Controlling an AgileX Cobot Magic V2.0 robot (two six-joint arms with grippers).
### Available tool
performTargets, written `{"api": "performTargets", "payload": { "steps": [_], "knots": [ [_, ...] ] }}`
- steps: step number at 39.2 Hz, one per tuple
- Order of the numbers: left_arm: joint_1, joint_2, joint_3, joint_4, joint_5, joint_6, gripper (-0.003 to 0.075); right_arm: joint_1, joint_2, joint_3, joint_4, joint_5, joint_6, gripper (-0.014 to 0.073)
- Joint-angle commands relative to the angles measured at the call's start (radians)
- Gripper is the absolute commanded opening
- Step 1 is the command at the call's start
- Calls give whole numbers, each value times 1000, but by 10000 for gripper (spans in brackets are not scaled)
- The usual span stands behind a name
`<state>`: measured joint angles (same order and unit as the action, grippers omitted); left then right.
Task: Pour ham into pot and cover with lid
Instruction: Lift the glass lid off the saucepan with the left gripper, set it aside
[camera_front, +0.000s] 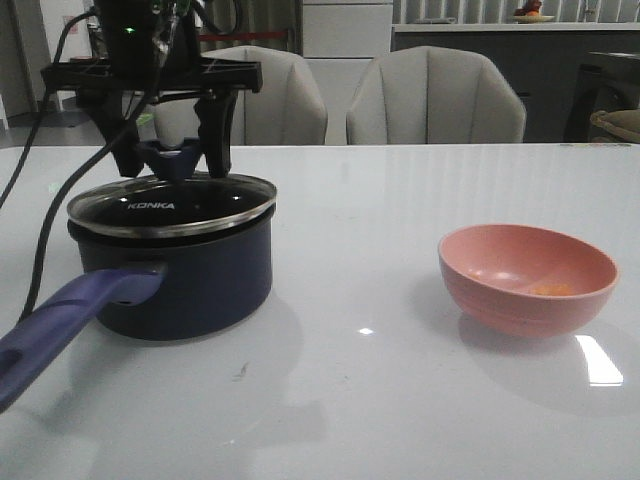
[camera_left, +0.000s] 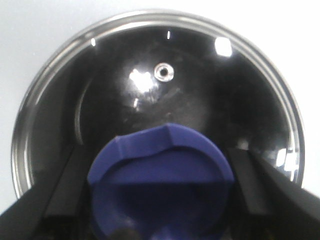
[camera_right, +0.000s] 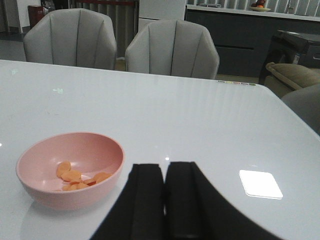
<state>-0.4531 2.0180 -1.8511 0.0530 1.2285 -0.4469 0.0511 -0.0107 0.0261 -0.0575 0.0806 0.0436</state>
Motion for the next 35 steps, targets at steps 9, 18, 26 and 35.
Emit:
{"api": "performTargets", "payload": {
  "steps": [9,18,26,35],
  "knots": [
    [-5,-69,-132,32,21,17,206,-3,-20,-4,-13,-81,-3,148],
    [53,-113,-137,26,40,82,206,-3,-20,-4,-13,-81,-3,148],
    [135,-177,-90,30,30,142,206,-3,-20,-4,-13,-81,-3,148],
    [260,-298,132,13,-96,198,206,-3,-20,-4,-13,-81,-3,148]
  ]
}}
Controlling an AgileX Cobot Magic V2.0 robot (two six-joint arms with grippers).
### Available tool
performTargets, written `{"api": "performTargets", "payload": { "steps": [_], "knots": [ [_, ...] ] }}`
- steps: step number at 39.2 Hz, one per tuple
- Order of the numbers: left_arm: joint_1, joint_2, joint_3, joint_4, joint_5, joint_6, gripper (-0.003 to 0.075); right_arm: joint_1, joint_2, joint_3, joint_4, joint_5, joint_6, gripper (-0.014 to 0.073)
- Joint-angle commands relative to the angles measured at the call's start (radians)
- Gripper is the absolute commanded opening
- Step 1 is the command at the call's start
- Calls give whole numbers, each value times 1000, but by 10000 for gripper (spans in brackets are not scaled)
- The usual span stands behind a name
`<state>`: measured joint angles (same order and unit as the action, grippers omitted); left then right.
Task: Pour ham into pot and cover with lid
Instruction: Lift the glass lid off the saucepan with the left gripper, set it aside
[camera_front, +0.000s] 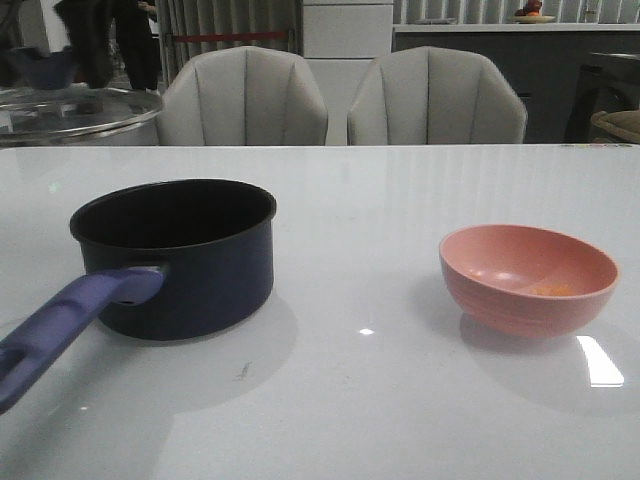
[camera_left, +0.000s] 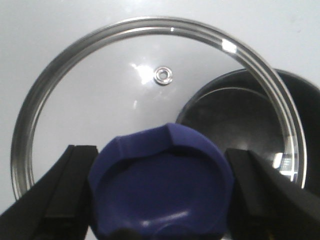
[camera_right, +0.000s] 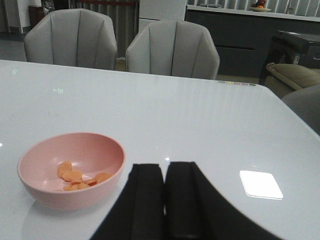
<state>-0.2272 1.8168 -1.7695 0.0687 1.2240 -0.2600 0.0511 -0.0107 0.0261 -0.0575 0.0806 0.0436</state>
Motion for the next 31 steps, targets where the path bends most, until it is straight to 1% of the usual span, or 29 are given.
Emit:
{"api": "performTargets", "payload": {
  "steps": [1,6,9,13,19,23,31],
  "knots": [
    [46,-109,77,-5,-110,11,206,-3,-20,-4,-13,-81,-3,148],
    [120,-164,225,-5,-208,22,206,-3,-20,-4,-13,-81,-3,148],
    [155,-169,293,-18,-230,69,206,-3,-20,-4,-13,-81,-3,148],
    [191,-169,388,-22,-284,94,206,-3,-20,-4,-13,-81,-3,148],
    [224,-169,522,-54,-436,94,209,-3,-20,-4,-13,-81,-3,148],
    [228,-155,578,-69,-515,94,209,-3,-20,-4,-13,-81,-3,148],
    [228,-81,592,-69,-530,94,209,-3,-20,-4,-13,-81,-3,148]
  ]
}}
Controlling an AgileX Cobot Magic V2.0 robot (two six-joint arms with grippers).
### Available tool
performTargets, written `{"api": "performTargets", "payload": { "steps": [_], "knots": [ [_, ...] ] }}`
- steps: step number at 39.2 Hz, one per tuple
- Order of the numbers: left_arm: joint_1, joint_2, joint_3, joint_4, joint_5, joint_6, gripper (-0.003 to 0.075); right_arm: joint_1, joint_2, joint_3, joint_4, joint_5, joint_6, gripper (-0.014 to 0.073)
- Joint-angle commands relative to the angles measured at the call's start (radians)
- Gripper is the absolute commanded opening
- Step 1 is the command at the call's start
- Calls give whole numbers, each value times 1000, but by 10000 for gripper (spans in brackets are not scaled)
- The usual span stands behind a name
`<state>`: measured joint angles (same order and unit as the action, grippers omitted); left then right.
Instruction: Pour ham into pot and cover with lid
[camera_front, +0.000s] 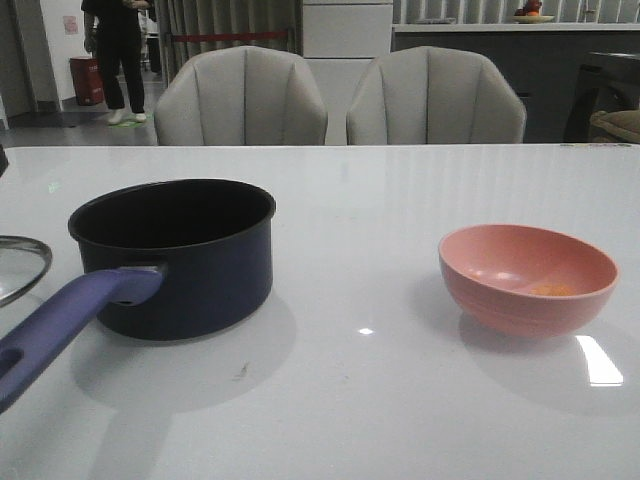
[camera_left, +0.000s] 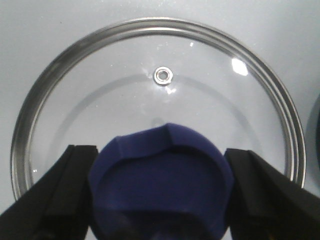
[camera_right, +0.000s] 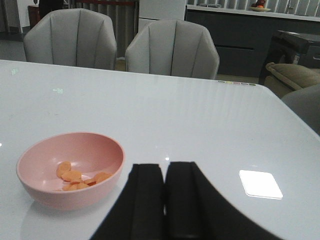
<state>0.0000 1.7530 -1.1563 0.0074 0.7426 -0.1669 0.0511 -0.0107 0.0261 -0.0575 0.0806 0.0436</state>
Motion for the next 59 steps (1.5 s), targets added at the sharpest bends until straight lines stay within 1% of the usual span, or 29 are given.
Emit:
{"api": "performTargets", "payload": {
  "steps": [1,6,8,11,17,19,28,37,45,53,59],
  "knots": [
    [1,-11,-21,-7,-49,1,209,-3,-20,-4,-13,-81,-3,148],
    [1,24,-21,0,-49,6,211,-3,-20,-4,-13,-81,-3,148],
    [1,34,-21,0,-46,25,229,-3,-20,-4,-13,-81,-3,148],
    [1,42,-21,2,-45,25,292,-3,-20,-4,-13,-81,-3,148],
    [1,46,-23,9,-29,25,516,-3,-20,-4,-13,-81,-3,148],
    [1,46,-29,9,-16,25,559,-3,-20,-4,-13,-81,-3,148],
    [1,29,-96,20,71,26,564,-3,-20,-4,-13,-81,-3,148],
    [-1,-101,-68,23,50,26,564,-3,-20,-4,-13,-81,-3,148],
    [-21,-332,57,21,14,26,564,-3,-20,-4,-13,-81,-3,148],
    [-92,-619,205,21,-116,26,564,-3,-20,-4,-13,-81,-3,148],
    [-115,-822,324,19,-195,26,564,-3,-20,-4,-13,-81,-3,148]
  ]
}}
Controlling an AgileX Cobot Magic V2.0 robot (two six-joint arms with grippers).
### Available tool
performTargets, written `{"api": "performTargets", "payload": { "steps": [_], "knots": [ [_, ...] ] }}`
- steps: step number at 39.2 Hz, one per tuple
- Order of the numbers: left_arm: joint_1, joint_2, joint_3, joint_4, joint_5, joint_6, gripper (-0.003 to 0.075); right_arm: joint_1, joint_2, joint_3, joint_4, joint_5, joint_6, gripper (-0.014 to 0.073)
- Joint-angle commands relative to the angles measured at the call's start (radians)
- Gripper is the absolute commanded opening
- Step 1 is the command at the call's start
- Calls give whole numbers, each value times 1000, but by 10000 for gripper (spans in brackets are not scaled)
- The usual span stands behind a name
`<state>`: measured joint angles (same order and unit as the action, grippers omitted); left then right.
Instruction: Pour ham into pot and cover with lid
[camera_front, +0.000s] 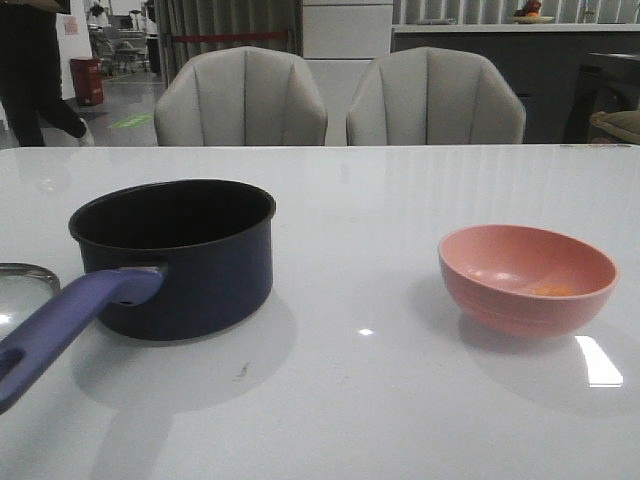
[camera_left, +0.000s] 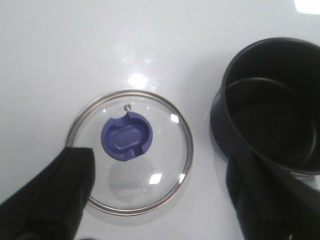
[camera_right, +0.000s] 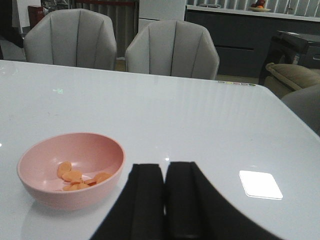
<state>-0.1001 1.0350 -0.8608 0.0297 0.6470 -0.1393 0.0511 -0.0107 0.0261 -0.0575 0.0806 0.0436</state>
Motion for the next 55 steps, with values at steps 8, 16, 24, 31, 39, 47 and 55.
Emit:
{"api": "performTargets", "payload": {
  "steps": [8,16,24,31,39,47,55],
  "knots": [
    [-14,-380,236,-19,-271,-1,564,-3,-20,-4,-13,-81,-3,148],
    [-57,-604,418,-16,-384,-1,564,-3,-19,-4,-13,-81,-3,148],
    [-132,-765,520,8,-444,-1,564,-3,-19,-4,-13,-81,-3,148],
    [-148,-822,537,-7,-454,-1,564,-3,-19,-4,-13,-81,-3,148],
    [-161,-822,540,-17,-437,-1,564,-5,-19,-5,-13,-198,-3,148],
    [-161,-822,540,-17,-431,-1,564,-1,53,-150,153,-81,0,148],
    [-173,-822,540,-18,-423,-1,564,-1,333,-369,153,211,-5,148]
  ]
}}
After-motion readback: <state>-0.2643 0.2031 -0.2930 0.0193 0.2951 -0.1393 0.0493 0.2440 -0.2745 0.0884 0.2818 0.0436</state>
